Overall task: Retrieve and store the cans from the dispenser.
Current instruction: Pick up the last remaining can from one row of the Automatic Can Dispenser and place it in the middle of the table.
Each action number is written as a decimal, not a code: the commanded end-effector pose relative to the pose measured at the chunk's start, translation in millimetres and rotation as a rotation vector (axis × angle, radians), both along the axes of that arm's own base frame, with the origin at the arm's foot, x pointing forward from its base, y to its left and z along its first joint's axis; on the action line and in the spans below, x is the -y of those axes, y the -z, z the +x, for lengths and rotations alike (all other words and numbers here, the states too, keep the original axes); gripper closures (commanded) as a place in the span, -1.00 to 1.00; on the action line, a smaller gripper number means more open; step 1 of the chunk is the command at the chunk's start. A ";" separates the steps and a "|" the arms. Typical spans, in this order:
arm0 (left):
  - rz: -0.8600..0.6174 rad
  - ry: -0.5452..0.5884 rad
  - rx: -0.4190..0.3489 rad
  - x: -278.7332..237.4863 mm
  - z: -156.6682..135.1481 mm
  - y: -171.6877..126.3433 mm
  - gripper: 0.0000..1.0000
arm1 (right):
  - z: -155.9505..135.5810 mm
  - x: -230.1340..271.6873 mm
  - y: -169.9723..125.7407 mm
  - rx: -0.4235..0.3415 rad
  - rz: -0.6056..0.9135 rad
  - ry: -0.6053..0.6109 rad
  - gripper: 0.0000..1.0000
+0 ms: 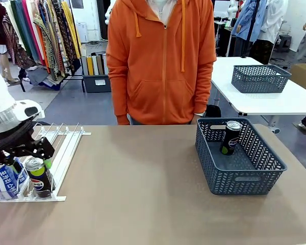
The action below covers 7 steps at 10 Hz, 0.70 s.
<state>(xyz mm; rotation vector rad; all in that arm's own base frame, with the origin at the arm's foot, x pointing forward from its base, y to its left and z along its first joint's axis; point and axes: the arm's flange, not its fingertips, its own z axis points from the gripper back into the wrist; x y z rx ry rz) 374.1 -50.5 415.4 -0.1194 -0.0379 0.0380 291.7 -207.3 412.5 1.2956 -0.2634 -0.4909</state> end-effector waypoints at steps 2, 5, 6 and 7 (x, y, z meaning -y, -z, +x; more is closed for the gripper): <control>0.066 -0.010 0.001 8.2 -0.3 12.7 -1.00 | -0.6 2.7 -4.4 -0.007 0.002 -0.006 -1.00; 0.073 -0.009 0.012 11.3 3.2 19.0 -1.00 | -0.6 2.7 -4.4 -0.007 0.002 -0.006 -1.00; 0.070 -0.013 0.003 12.7 3.8 21.4 -1.00 | -0.6 2.7 -4.4 -0.007 0.002 -0.006 -1.00; 0.075 -0.015 -0.003 13.5 5.2 22.8 -0.90 | -0.6 2.7 -4.4 -0.007 0.002 -0.006 -1.00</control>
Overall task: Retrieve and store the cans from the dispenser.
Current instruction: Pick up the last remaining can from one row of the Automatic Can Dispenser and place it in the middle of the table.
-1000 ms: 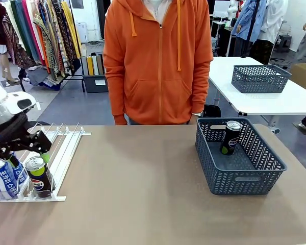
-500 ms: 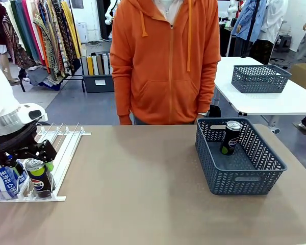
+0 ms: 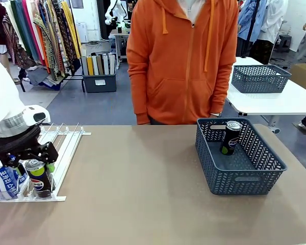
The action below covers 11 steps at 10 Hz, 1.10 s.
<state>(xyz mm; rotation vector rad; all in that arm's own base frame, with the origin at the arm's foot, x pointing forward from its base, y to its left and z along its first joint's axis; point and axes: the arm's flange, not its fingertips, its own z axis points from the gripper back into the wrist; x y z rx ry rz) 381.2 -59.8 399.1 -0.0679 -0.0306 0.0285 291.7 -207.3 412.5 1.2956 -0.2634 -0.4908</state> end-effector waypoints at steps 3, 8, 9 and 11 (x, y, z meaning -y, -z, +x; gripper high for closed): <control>0.032 -0.019 0.014 4.1 -1.1 6.1 1.00 | -0.6 2.7 -4.4 -0.007 0.002 -0.006 -1.00; 0.031 -0.008 0.014 5.9 -0.2 5.6 1.00 | -0.6 2.7 -4.4 -0.007 0.002 -0.006 -1.00; 0.038 -0.013 0.023 4.3 -2.4 0.1 1.00 | -0.6 2.7 -4.4 -0.007 0.002 -0.006 -1.00; 0.043 -0.017 0.085 -4.6 -16.5 -53.7 1.00 | -0.6 2.7 -4.4 -0.007 0.002 -0.006 -1.00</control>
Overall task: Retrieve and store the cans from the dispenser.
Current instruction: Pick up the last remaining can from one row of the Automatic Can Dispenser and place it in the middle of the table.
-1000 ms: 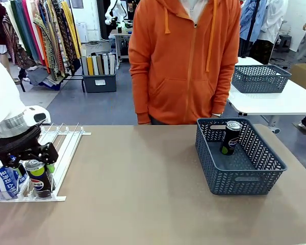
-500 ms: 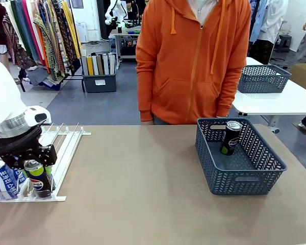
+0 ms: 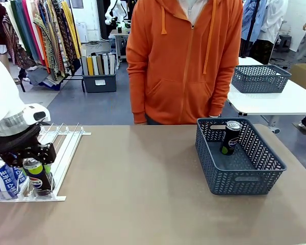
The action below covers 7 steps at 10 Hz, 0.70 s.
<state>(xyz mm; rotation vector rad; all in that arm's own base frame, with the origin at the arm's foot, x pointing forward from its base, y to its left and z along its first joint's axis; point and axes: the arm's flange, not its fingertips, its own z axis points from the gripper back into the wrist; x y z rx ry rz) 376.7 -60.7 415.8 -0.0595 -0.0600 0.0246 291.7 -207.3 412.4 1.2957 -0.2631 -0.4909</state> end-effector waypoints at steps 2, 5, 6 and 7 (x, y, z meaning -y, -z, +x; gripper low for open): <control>-0.009 0.004 0.132 -8.1 -41.3 -106.6 1.00 | -0.6 2.7 -4.5 -0.006 0.002 -0.006 -1.00; -0.062 -0.011 0.173 -12.3 -85.2 -171.9 1.00 | -0.6 2.7 -4.5 -0.006 0.002 -0.006 -1.00; -0.017 0.007 0.143 -6.5 -63.4 -139.8 1.00 | -0.6 2.7 -4.5 -0.006 0.002 -0.006 -1.00; -0.017 0.007 0.143 -6.5 -63.4 -139.8 1.00 | -0.6 2.7 -4.5 -0.006 0.002 -0.006 -1.00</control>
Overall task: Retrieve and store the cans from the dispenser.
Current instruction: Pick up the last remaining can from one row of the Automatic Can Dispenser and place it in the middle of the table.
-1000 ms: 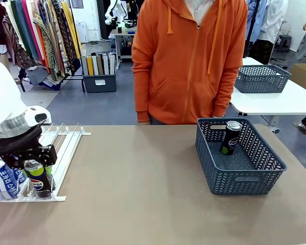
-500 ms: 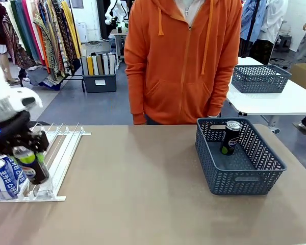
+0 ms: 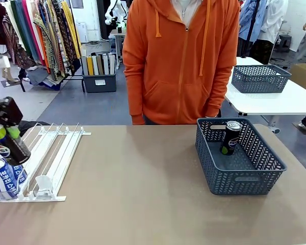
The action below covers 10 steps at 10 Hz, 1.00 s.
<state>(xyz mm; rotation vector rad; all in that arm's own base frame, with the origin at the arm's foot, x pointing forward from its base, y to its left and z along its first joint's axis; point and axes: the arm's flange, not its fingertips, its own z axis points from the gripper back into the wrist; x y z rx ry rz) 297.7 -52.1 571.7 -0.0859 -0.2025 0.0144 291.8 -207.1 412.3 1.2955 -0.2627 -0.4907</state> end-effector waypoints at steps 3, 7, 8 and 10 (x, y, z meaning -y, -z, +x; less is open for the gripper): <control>0.007 0.000 0.000 2.1 15.5 16.1 1.00 | -0.7 2.8 -4.5 -0.006 0.002 -0.006 -1.00; 0.088 0.025 -0.011 56.5 23.4 28.7 1.00 | -0.7 2.8 -4.5 -0.006 0.002 -0.006 -1.00; 0.107 0.096 0.032 112.7 32.5 29.7 1.00 | -0.7 2.8 -4.5 -0.006 0.002 -0.006 -1.00; 0.062 0.231 0.066 198.5 52.5 43.6 1.00 | -0.7 2.8 -4.5 -0.006 0.002 -0.006 -1.00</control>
